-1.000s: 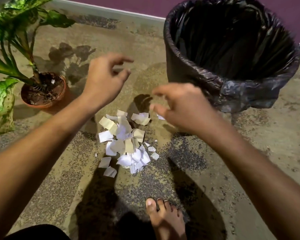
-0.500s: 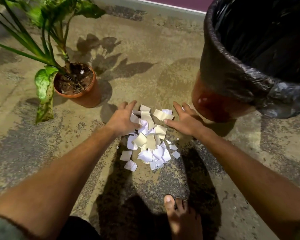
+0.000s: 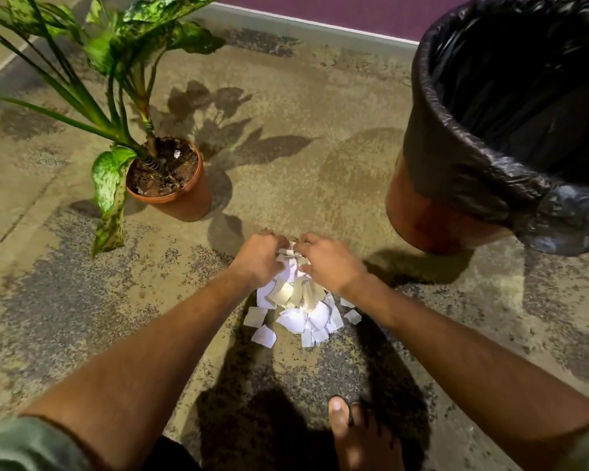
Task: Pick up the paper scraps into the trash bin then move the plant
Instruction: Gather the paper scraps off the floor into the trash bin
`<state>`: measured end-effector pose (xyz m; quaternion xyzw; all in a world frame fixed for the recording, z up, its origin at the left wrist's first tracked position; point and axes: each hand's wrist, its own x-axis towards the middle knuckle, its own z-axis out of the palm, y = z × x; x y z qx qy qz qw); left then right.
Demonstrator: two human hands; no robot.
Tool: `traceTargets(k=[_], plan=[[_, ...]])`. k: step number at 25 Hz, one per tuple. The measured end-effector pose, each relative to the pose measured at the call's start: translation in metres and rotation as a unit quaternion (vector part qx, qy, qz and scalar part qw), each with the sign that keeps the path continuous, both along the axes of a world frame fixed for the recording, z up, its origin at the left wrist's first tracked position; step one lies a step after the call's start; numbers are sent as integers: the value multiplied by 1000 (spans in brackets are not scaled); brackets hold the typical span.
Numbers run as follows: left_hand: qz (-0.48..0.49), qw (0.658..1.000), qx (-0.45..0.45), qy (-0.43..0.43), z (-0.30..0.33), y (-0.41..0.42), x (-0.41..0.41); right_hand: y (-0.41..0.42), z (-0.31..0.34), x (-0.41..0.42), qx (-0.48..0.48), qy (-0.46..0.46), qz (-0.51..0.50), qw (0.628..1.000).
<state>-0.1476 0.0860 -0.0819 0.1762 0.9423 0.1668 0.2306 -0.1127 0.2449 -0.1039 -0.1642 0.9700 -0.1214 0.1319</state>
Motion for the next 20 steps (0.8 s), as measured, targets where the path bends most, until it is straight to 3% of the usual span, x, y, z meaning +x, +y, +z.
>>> traceTargets(k=[9, 15, 17, 20], plan=[[58, 997, -14, 55, 8, -6, 0, 24, 13, 10, 48, 5, -43, 998], [101, 990, 6, 95, 13, -16, -9, 32, 66, 6, -10, 39, -95, 995], [114, 989, 12, 92, 15, -16, -10, 39, 108, -2, -66, 80, -137, 985], [129, 987, 25, 97, 21, -15, -13, 46, 171, 3, -144, 219, -162, 951]])
